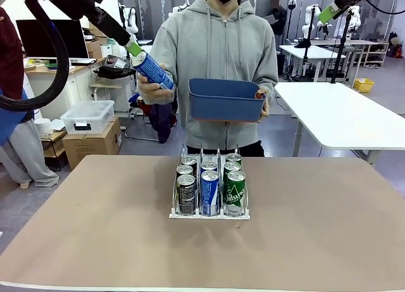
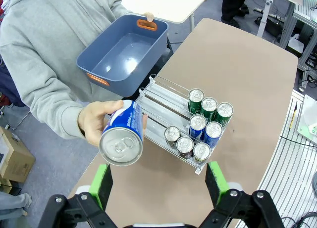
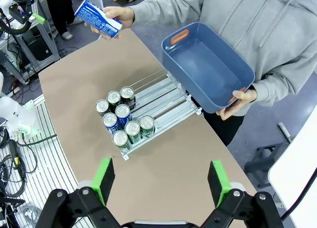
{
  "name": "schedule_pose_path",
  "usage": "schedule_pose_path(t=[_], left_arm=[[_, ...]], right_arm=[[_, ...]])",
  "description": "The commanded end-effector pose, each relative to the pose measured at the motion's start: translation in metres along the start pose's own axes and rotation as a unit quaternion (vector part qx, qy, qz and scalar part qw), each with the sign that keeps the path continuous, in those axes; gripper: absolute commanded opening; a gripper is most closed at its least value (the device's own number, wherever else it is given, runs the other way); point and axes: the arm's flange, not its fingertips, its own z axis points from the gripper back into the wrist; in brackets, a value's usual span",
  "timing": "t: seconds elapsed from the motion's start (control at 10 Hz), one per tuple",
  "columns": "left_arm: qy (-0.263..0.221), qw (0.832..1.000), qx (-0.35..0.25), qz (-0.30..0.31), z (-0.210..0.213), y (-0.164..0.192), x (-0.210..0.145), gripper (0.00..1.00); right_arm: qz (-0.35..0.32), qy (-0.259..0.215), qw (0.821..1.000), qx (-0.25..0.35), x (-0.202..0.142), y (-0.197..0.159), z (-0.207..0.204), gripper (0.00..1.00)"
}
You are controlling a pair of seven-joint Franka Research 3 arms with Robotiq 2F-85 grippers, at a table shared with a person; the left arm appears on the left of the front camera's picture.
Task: Fill the beverage cans into the dispenser.
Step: Pick up the Ionic drink handed by the human.
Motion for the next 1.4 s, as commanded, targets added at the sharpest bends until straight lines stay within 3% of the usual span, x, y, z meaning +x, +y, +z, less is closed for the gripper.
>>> schedule_pose_path(t=[0.0,0.7,0.8,1.3], left_arm=[[-0.003,1.000,0.003,-0.001,-0.001,0.002,-0.001,1.00],[0.000,1.000,0.000,0.000,0.000,0.000,0.000,1.00],[0.017,1.000,0.015,0.003,-0.003,-0.002,-0.002,1.00],[-0.001,0.992,0.127,0.021,-0.037,0.007,-0.003,1.00]], right_arm=[[0.002,0.003,1.000,0.000,-0.003,0.001,0.001,1.00],[0.002,0.003,1.000,0.000,-0.003,0.001,0.001,1.00],[0.002,0.003,1.000,0.000,-0.003,0.001,0.001,1.00],[0.002,0.003,1.000,0.000,-0.003,0.001,0.001,1.00]])
